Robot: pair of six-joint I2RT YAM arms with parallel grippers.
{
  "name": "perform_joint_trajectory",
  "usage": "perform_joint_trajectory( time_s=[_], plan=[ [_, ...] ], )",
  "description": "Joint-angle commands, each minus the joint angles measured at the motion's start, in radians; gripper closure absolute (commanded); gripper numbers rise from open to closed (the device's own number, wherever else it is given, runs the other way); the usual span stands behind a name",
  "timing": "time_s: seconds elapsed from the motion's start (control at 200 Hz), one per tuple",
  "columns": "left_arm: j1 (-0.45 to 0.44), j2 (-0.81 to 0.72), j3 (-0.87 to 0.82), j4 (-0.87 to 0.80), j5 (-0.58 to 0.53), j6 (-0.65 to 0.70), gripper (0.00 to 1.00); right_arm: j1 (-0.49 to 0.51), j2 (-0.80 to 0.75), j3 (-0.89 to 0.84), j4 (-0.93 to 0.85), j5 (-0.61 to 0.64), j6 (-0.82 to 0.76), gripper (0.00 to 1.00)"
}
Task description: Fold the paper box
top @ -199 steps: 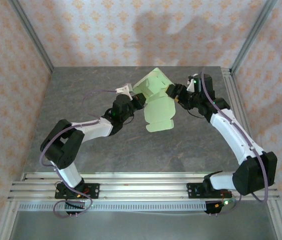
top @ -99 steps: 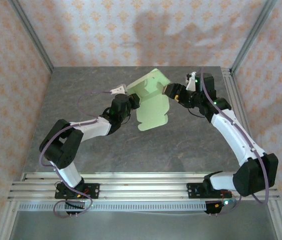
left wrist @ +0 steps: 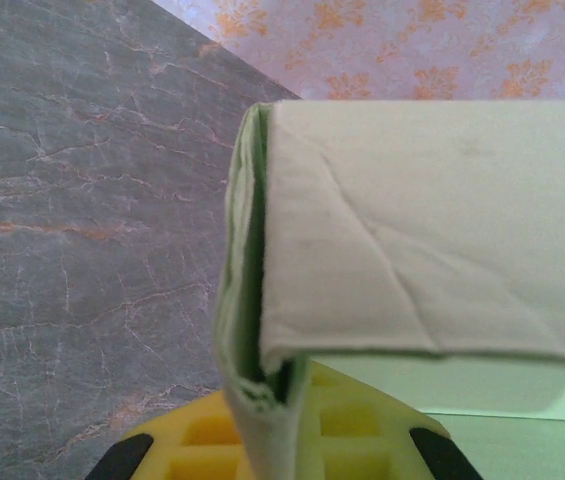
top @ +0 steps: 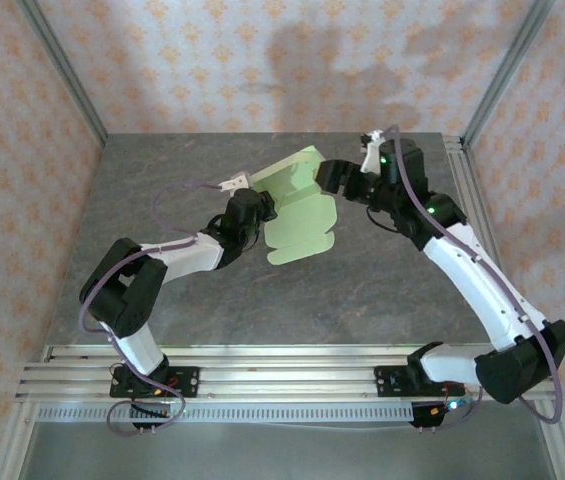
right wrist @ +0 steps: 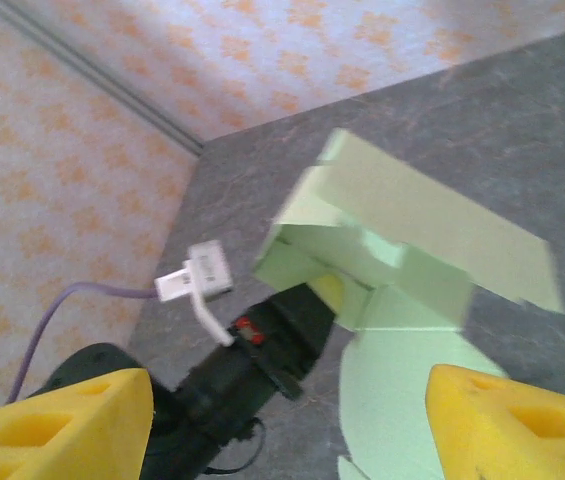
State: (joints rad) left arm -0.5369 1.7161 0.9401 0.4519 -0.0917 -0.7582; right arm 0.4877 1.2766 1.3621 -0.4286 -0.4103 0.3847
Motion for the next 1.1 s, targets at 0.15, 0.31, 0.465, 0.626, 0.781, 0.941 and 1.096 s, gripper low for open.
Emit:
perform_joint_trajectory(
  time_s=[0.15,0.31,0.465,0.626,0.781,0.941,1.096],
  plan=[
    [-0.013,0.006,0.018,-0.044,-0.072,0.048,1.00,0.143,0.214,0.259,-0.156,0.243,-0.127,0.29],
    [-0.020,-0.007,-0.001,-0.037,-0.106,0.065,1.00,0.152,0.345,0.429,-0.262,0.296,-0.141,0.29],
    [-0.022,-0.021,-0.013,-0.023,-0.119,0.075,1.00,0.153,0.474,0.598,-0.398,0.337,-0.121,0.33],
    [-0.023,-0.032,-0.018,-0.031,-0.123,0.082,1.00,0.154,0.538,0.656,-0.430,0.367,-0.101,0.38],
    [-0.025,-0.040,-0.026,-0.023,-0.134,0.083,1.00,0.153,0.582,0.687,-0.459,0.393,-0.064,0.42],
    [-0.026,-0.050,-0.032,-0.022,-0.138,0.086,1.00,0.150,0.610,0.697,-0.469,0.396,-0.022,0.48],
    [-0.025,-0.070,-0.044,-0.023,-0.147,0.086,1.00,0.147,0.620,0.695,-0.471,0.372,0.000,0.52]
  ],
)
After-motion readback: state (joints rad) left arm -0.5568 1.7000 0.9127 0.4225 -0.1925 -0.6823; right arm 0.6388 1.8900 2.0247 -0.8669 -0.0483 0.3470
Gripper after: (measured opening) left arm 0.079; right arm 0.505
